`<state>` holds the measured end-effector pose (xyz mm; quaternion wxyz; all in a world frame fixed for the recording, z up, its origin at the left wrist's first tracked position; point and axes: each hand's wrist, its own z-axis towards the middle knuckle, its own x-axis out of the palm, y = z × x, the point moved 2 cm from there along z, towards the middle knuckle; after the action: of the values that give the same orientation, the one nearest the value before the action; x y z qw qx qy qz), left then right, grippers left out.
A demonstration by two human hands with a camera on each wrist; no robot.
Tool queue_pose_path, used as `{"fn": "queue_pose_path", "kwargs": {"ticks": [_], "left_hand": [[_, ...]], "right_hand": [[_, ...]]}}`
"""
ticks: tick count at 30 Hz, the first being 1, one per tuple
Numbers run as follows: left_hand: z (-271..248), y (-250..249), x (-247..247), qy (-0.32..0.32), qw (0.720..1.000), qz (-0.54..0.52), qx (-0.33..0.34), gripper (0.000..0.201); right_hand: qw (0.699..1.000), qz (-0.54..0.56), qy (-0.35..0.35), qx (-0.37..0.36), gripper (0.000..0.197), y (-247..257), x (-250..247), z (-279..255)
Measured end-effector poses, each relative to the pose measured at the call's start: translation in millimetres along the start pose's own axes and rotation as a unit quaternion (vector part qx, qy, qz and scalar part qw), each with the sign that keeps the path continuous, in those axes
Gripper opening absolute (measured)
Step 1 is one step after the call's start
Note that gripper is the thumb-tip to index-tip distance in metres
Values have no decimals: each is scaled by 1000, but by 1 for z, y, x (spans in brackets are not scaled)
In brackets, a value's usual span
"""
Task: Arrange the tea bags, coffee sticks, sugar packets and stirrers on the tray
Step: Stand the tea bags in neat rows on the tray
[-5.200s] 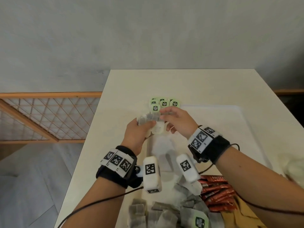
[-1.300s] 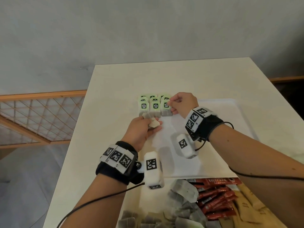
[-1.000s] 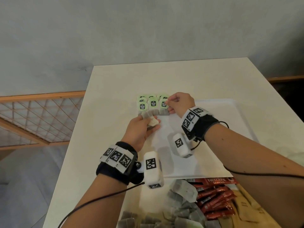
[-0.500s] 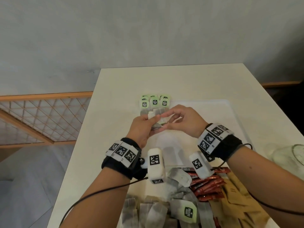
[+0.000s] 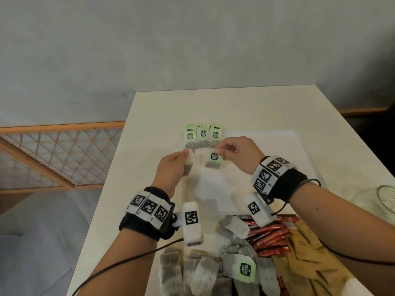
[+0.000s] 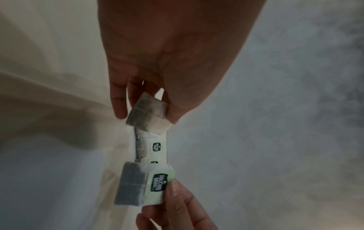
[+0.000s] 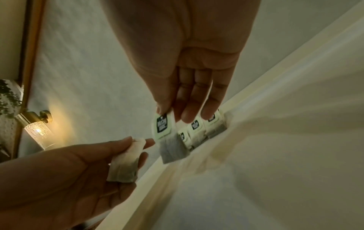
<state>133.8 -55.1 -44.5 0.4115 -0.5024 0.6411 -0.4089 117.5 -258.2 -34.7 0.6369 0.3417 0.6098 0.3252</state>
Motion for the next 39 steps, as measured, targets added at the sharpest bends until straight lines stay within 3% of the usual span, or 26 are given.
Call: {"fn": "queue_pose_path", "kwargs": {"ticks": [6, 10, 13, 16, 22, 26, 28, 30, 32, 35, 39], "left_hand": [[14, 1, -17, -85, 996, 14, 35, 16], [22, 2, -23, -110, 993, -8, 31, 29], [28, 5, -27, -108, 994, -7, 27, 38], [32, 7, -27, -108, 994, -11, 15, 22], [34, 5, -23, -97, 995, -19, 11, 18], [35, 3, -18, -94, 994, -5, 50, 21], [32, -2, -13, -90, 993, 3, 72, 23], [29, -7, -5, -69, 994, 3, 89, 23], [26, -11, 2, -69, 991, 12, 116, 25], [20, -18, 13, -88, 977, 92, 170, 22], [12, -23, 31, -51, 964, 178, 192, 16]], "right_hand": [[998, -33, 42, 23, 4, -4, 30, 26], [995, -104, 5, 6, 9, 0, 38, 56], [992, -128, -1, 2, 12, 2, 43, 73], [993, -118, -16, -1, 11, 3, 48, 85], [993, -117, -17, -1, 12, 7, 52, 94], [998, -27, -55, 0, 21, 12, 49, 76], [999, 25, -23, 13, 23, 16, 49, 62], [999, 28, -4, 16, 21, 16, 48, 51], [999, 19, -36, 25, 20, 13, 42, 44], [994, 53, -73, 61, 21, 9, 31, 38], [992, 75, -74, 72, 18, 15, 23, 27]]}}
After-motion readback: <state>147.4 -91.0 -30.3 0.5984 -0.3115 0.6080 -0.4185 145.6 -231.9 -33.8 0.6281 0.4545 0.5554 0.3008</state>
